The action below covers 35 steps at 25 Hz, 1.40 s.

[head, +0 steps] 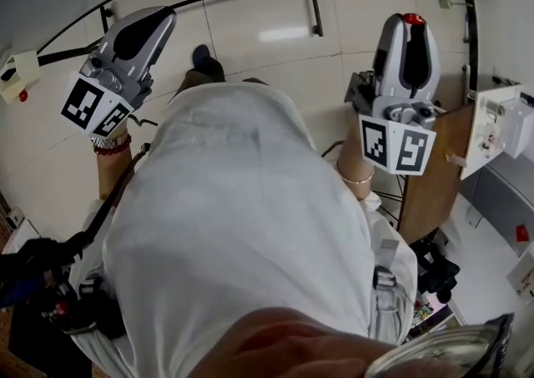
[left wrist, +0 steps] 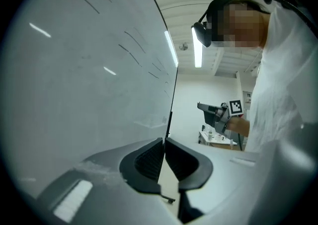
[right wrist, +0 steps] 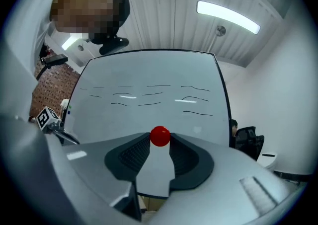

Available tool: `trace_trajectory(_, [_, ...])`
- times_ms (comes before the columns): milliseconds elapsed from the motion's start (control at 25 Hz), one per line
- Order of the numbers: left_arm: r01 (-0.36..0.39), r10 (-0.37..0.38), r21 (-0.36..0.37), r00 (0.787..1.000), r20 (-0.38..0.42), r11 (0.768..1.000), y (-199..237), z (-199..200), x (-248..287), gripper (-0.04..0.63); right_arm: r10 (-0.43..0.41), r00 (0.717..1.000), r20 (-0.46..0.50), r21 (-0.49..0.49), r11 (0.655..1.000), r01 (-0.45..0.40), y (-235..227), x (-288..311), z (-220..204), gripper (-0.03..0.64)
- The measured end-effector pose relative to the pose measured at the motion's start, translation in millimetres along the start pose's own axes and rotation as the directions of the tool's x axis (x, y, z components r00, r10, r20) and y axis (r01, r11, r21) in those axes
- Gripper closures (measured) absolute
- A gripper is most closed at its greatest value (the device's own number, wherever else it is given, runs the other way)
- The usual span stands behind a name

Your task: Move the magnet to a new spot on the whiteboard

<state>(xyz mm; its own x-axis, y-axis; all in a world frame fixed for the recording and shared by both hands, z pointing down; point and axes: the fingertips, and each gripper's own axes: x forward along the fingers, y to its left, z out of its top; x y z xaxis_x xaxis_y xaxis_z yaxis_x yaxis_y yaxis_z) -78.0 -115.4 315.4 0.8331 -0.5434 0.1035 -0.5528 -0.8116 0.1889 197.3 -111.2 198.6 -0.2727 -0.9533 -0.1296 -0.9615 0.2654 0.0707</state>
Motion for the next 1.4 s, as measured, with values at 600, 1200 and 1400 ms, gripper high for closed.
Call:
trace_trajectory(600, [-0.232,0.230,0.071,0.972,0.038,0.970,-185.8,-27.0,-23.8,0.589,0.264,0.964,-0.011,0.131,0.956,-0.261,-28.5,-132.3,-20.6,0.489])
trace_trajectory(1200, [-0.234,0.234,-0.007,0.971,0.056,0.972,-219.4,-43.3,-72.1,0.589,0.260,0.966,-0.006,0.046,0.965,-0.259,0.7,-174.6,7.9,0.491])
trace_trajectory(1400, [-0.296,0.297,-0.054,0.955,0.017,0.954,-217.9,-69.4,-132.3,0.589,0.308,0.950,0.060,0.058,0.949,-0.311,55.7,-174.8,28.9,0.489])
